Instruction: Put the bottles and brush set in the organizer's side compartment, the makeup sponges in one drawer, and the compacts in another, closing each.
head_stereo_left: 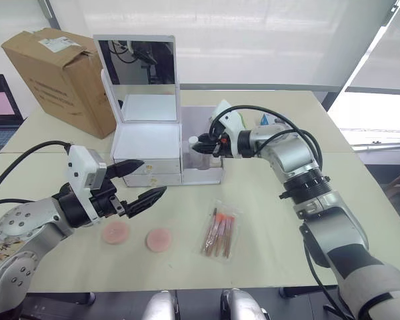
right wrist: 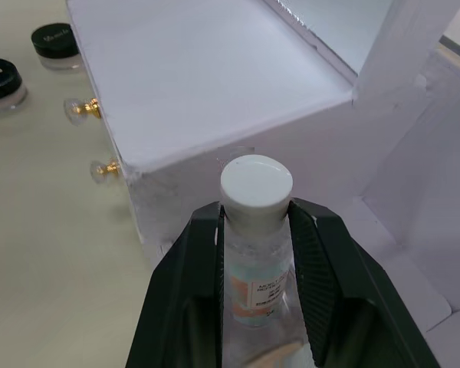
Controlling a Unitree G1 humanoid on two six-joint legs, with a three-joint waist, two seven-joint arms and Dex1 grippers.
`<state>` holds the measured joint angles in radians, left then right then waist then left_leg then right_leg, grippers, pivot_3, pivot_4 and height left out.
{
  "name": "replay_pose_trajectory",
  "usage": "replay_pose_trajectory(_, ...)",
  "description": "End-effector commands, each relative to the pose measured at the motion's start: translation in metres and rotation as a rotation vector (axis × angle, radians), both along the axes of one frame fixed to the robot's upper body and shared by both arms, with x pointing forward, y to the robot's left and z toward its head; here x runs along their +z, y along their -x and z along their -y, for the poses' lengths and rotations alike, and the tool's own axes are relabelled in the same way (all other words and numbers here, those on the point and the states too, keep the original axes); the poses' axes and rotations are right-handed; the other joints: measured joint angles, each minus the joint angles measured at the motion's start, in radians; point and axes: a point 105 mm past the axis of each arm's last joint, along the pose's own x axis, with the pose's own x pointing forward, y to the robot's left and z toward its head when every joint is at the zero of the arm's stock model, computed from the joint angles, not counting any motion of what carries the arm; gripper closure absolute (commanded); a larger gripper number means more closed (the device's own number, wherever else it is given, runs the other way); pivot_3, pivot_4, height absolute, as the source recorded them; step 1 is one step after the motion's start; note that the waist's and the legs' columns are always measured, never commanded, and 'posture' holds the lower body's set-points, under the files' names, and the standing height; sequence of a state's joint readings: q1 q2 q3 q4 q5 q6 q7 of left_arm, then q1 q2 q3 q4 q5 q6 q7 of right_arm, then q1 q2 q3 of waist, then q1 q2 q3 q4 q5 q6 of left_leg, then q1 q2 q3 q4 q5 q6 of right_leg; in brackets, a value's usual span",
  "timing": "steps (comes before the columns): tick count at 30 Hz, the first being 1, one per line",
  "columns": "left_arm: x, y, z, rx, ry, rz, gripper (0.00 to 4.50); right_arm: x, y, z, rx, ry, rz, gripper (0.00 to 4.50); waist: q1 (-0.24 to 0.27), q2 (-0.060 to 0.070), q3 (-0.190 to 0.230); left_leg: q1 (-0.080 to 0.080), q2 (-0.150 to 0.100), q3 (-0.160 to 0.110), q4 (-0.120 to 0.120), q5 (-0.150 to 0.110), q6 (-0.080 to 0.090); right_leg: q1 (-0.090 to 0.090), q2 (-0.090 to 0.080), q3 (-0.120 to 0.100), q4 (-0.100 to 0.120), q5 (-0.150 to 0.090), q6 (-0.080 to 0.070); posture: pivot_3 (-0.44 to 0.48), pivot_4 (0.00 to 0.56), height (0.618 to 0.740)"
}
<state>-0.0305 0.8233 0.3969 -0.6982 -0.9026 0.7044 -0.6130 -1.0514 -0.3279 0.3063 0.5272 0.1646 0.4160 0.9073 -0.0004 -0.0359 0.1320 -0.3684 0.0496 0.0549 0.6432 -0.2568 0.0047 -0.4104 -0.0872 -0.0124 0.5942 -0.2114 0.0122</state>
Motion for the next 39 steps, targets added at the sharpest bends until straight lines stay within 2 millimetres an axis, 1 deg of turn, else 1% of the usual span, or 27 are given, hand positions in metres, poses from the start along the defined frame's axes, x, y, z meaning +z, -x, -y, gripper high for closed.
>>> replay_pose_trajectory(1,0.01,0.001,0.0,-0.001,-0.011,0.038,0.0,0.003,-0.001,-0.004,0.021,0.014,0.051,3.56,-0.004,0.0,0.0,0.0,0.0,0.0,0.0,0.0,0.0,0.0,0.0,0.0,0.0,0.0,0.0,0.0,0.15,0.74)
replay_pose_trajectory(5,0.012,0.0,0.0,-0.001,-0.012,0.043,0.0,-0.004,-0.004,-0.004,0.009,0.026,0.042,3.56,-0.006,0.002,0.001,0.002,0.0,-0.002,0.0,0.0,0.0,0.002,0.002,0.0,0.0,0.001,0.003,0.0,0.15,0.74)
replay_pose_trajectory(9,0.012,0.0,0.0,0.001,-0.014,0.042,0.0,-0.004,-0.004,-0.005,0.019,0.018,0.041,3.56,-0.005,0.002,0.001,0.003,0.0,-0.002,0.0,0.0,0.0,0.004,0.002,0.0,0.0,0.001,0.002,0.0,0.15,0.74)
replay_pose_trajectory(13,0.011,0.0,0.001,-0.001,-0.012,0.036,0.0,0.01,0.003,-0.008,0.053,-0.014,0.057,2.21,-0.005,0.003,0.002,0.003,0.0,-0.002,0.0,0.0,0.0,0.004,0.002,0.0,0.0,0.001,0.002,0.0,0.15,0.74)
replay_pose_trajectory(17,0.008,0.0,0.001,-0.002,-0.009,0.03,0.0,0.029,0.008,-0.009,0.069,-0.044,0.084,0.86,-0.009,0.003,0.002,0.002,0.0,-0.002,0.0,0.0,0.0,0.003,0.002,0.0,0.0,0.001,0.002,0.0,0.15,0.74)
replay_pose_trajectory(19,0.008,-0.001,0.002,-0.004,-0.006,0.027,0.0,0.044,0.012,-0.009,0.081,-0.063,0.109,0.16,-0.009,0.003,0.002,0.003,0.0,-0.002,0.0,0.0,0.0,0.003,0.002,0.0,0.0,0.001,0.003,0.0,0.15,0.74)
replay_pose_trajectory(20,0.008,-0.001,0.002,-0.005,-0.005,0.026,0.0,0.049,0.014,-0.009,0.085,-0.07,0.118,0.04,-0.01,0.003,0.002,0.003,0.0,-0.003,0.0,0.0,0.0,0.003,0.002,0.0,0.0,0.001,0.003,0.0,0.15,0.74)
replay_pose_trajectory(23,0.006,-0.002,0.001,-0.003,-0.004,0.022,0.0,0.077,0.023,-0.005,0.105,-0.115,0.159,0.04,-0.01,0.003,0.002,0.002,0.0,-0.003,0.0,0.0,0.0,0.003,0.002,0.0,0.0,0.001,0.003,0.0,0.15,0.74)
replay_pose_trajectory(26,0.005,-0.003,-0.004,0.011,-0.003,0.013,0.0,0.099,0.033,0.003,0.111,-0.145,0.193,0.04,-0.009,0.004,0.002,0.002,0.0,-0.003,0.0,0.0,0.0,0.002,0.002,0.0,0.0,0.001,0.003,0.0,0.15,0.74)
replay_pose_trajectory(28,0.002,-0.004,-0.013,0.042,-0.003,-0.002,0.0,0.117,0.042,0.015,0.106,-0.19,0.205,0.04,-0.009,0.004,0.002,0.002,0.0,-0.003,0.0,0.0,0.0,0.002,0.002,0.0,0.0,0.001,0.002,0.0,0.15,0.74)
replay_pose_trajectory(29,-0.001,-0.005,-0.023,0.072,-0.006,-0.02,0.0,0.124,0.046,0.024,0.097,-0.212,0.206,0.04,-0.008,0.004,0.002,0.002,0.0,-0.003,0.0,0.0,0.0,0.002,0.002,0.0,0.0,0.001,0.002,0.0,0.15,0.74)
replay_pose_trajectory(30,-0.006,-0.005,-0.035,0.107,-0.017,-0.047,0.0,0.128,0.05,0.034,0.079,-0.231,0.201,0.04,-0.009,0.004,0.002,0.002,0.001,-0.003,0.0,0.0,0.0,0.002,0.002,0.0,-0.001,0.0,0.001,0.0,0.15,0.74)
replay_pose_trajectory(31,-0.009,-0.005,-0.043,0.128,-0.026,-0.065,0.0,0.13,0.052,0.04,0.066,-0.241,0.196,0.04,-0.009,0.003,0.002,0.001,0.001,-0.002,0.0,0.0,0.0,0.002,0.002,0.0,-0.001,-0.001,0.0,0.0,0.15,0.74)
replay_pose_trajectory(32,-0.015,-0.006,-0.065,0.2,-0.055,-0.092,0.0,0.126,0.052,0.059,0.008,-0.246,0.181,0.04,-0.008,0.003,0.002,0.001,0.001,-0.002,0.0,0.0,0.0,0.001,0.002,0.0,0.0,-0.001,0.0,0.0,0.15,0.74)
replay_pose_trajectory(34,-0.023,-0.004,-0.102,0.325,-0.093,-0.127,0.0,0.108,0.053,0.098,-0.12,-0.232,0.141,0.04,-0.004,0.002,0.001,0.001,0.002,-0.002,0.0,0.0,-0.001,0.0,0.002,-0.001,-0.001,-0.003,0.0,0.0,0.15,0.74)
replay_pose_trajectory(35,-0.026,-0.002,-0.122,0.394,-0.112,-0.143,0.0,0.095,0.055,0.12,-0.191,-0.212,0.119,0.04,0.002,0.0,0.001,0.002,0.002,-0.002,0.0,0.0,-0.001,-0.003,0.001,-0.002,-0.001,-0.005,0.001,0.0,0.15,0.74)
replay_pose_trajectory(37,-0.03,0.004,-0.154,0.508,-0.136,-0.156,0.0,0.069,0.065,0.163,-0.315,-0.194,0.079,0.04,0.009,-0.001,0.0,0.001,0.001,0.001,-0.001,0.0,-0.001,-0.006,-0.003,-0.004,-0.001,-0.007,0.003,0.0,0.15,0.74)
replay_pose_trajectory(39,-0.033,0.01,-0.182,0.617,-0.168,-0.155,0.0,0.045,0.081,0.202,-0.427,-0.169,0.056,0.04,0.016,-0.002,-0.001,-0.002,0.0,0.005,-0.001,0.0,-0.001,-0.009,-0.006,-0.003,-0.001,-0.007,0.003,0.0,0.15,0.74)
